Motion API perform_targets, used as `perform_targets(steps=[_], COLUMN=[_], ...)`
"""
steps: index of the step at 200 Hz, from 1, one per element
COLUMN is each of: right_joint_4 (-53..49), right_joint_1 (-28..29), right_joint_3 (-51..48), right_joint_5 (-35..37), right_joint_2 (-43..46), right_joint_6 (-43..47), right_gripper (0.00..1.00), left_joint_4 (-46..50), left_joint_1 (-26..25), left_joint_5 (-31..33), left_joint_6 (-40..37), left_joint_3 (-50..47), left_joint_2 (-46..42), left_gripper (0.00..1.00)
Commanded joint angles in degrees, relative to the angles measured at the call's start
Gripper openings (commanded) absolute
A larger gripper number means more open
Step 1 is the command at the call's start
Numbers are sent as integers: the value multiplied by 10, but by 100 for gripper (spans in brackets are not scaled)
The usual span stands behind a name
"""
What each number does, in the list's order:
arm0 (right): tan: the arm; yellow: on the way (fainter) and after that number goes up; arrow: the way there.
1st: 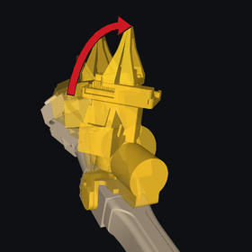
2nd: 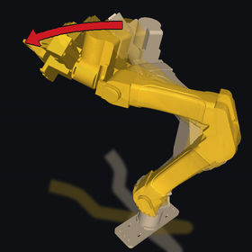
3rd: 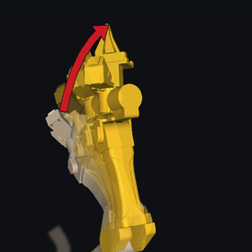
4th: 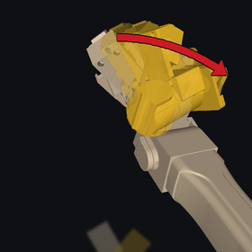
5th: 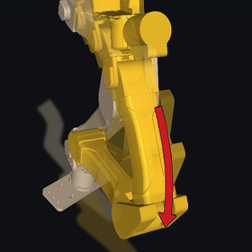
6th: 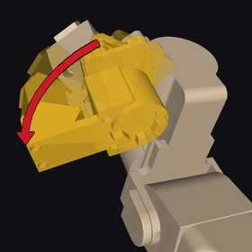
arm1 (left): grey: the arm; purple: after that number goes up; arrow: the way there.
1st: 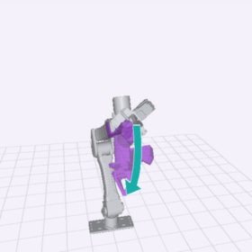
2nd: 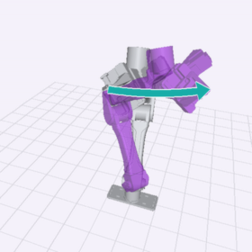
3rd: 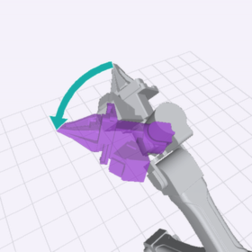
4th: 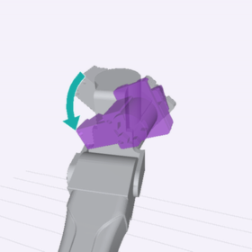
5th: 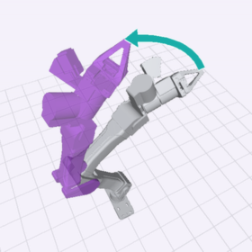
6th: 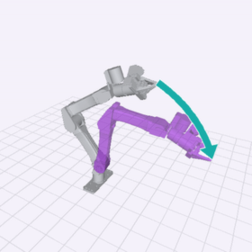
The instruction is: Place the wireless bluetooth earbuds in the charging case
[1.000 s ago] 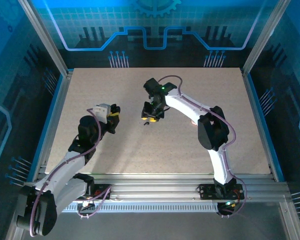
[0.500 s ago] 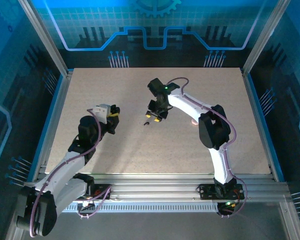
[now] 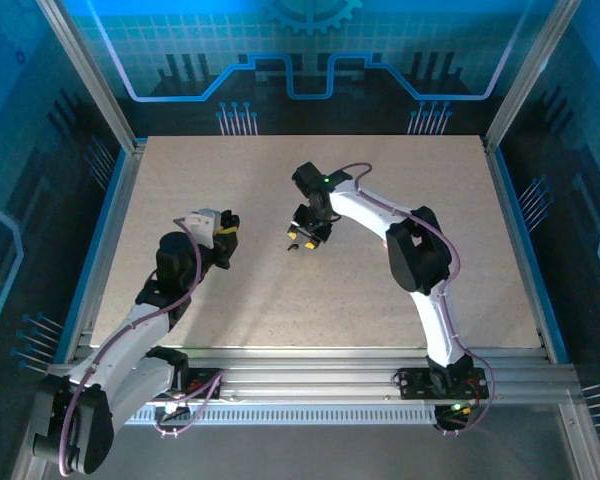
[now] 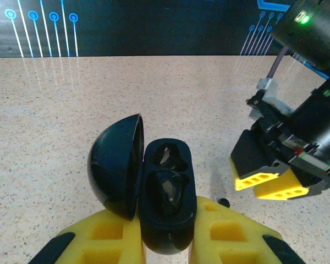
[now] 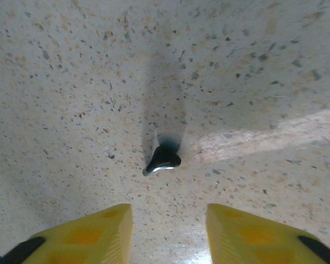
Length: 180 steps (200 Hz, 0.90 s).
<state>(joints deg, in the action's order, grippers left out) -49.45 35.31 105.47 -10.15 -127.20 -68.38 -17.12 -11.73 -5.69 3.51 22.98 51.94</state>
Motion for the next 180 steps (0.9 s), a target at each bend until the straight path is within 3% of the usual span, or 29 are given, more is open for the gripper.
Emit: perform_targets(steps=[1,180], right_joint_4=[15,11], right_joint_1=[9,2], right_joint_3=[3,55], right_joint_5=[-22,-25], right_joint_2=[-19,-97], right_joint_6=[-24,-6], right_gripper=[44,27], left_joint_4=[-3,3], left_joint_1=[7,11], left_joint_5=[11,11], left_joint_6=[-5,-10], left_joint_3=[4,11], left_joint_2=[-12,-7], left_gripper=[14,15])
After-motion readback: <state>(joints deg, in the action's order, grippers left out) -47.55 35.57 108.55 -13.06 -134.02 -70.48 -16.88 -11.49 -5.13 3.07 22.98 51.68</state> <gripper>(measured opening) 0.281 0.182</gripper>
